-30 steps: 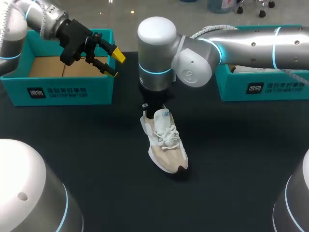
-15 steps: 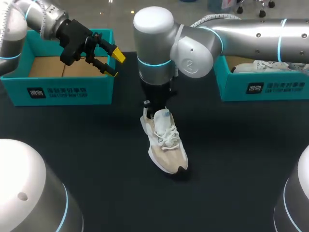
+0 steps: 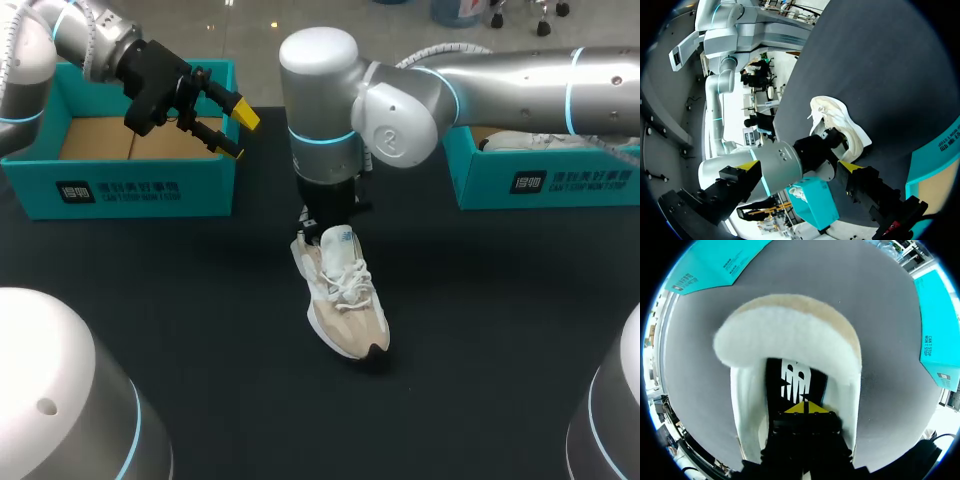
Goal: Take the shoe out of the shoebox, open the shoe tongue, remove and reinsert the insole, then place the shoe into the shoebox
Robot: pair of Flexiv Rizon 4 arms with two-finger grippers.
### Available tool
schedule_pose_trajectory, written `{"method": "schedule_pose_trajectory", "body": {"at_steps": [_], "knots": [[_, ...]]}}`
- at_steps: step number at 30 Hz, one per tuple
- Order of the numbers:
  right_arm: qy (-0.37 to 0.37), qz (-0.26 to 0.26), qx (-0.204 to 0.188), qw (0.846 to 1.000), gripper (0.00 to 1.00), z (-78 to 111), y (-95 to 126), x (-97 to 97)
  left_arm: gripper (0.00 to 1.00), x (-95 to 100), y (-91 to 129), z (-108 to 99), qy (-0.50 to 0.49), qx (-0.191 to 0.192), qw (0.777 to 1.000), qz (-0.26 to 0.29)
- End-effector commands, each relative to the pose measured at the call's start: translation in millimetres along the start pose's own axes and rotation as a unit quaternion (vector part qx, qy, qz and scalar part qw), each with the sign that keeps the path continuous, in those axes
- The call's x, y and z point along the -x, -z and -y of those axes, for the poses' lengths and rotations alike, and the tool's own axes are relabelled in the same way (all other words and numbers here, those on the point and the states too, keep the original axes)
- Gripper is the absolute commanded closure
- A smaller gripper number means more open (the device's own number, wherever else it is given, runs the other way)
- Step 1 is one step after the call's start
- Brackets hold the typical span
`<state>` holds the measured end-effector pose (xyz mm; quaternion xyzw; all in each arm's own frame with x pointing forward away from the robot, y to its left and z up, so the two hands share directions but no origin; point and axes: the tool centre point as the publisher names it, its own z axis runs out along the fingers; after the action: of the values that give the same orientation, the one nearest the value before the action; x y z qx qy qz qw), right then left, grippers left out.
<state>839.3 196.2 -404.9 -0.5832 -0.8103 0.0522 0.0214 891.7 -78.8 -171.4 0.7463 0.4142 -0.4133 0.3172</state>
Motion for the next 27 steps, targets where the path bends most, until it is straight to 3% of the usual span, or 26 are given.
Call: {"method": "schedule_pose_trajectory", "body": {"at_steps": [1, 6, 12, 15, 26, 27], "knots": [[-0.002, 0.002, -0.013, 1.000, 1.00, -1.6, -0.8, -0.8, 0.00, 0.1, 0.3, 0.3, -0.001, -0.001, 1.000, -0.002], [-0.013, -0.001, -0.024, 1.000, 1.00, 5.7, 23.4, 1.5, 0.00, 0.1, 0.3, 0.3, -0.001, -0.001, 1.000, -0.002], [-0.018, -0.008, -0.069, 0.997, 1.00, 14.1, 40.0, 0.9, 0.00, 0.1, 0.3, 0.3, -0.001, -0.001, 1.000, -0.002], [-0.018, -0.009, -0.088, 0.996, 1.00, 18.1, 43.2, -1.1, 0.00, 0.1, 0.3, 0.3, -0.001, -0.001, 1.000, -0.002], [-0.016, 0.006, -0.096, 0.995, 1.00, 15.4, 36.8, -3.4, 0.00, 0.1, 0.3, 0.3, -0.001, -0.001, 1.000, -0.002], [-0.015, 0.006, -0.096, 0.995, 0.96, 15.0, 36.0, -3.0, 0.00, 0.1, 0.3, 0.3, -0.001, -0.001, 1.000, -0.002]]}}
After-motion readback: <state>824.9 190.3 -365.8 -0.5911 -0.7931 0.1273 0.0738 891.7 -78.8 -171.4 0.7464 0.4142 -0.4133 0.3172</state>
